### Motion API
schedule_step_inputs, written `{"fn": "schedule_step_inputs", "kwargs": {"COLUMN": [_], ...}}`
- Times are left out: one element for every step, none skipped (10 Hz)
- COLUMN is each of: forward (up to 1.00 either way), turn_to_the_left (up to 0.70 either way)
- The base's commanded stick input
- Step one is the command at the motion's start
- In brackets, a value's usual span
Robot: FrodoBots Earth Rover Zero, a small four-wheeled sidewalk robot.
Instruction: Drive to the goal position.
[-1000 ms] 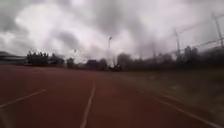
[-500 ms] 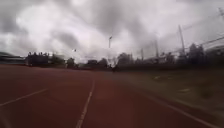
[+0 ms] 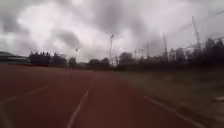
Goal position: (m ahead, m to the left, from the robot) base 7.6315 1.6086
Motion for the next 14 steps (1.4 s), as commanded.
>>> {"fn": "schedule_step_inputs", "kwargs": {"forward": [0.0,0.0,0.0,0.0,0.17,0.44,0.71,0.98,1.0,1.0,1.0,1.0,1.0,1.0], "turn_to_the_left": [0.0,0.0,0.0,0.0,0.0,0.0,0.0,0.0,-0.18,-0.35,-0.35,-0.33,-0.16,0.0]}}
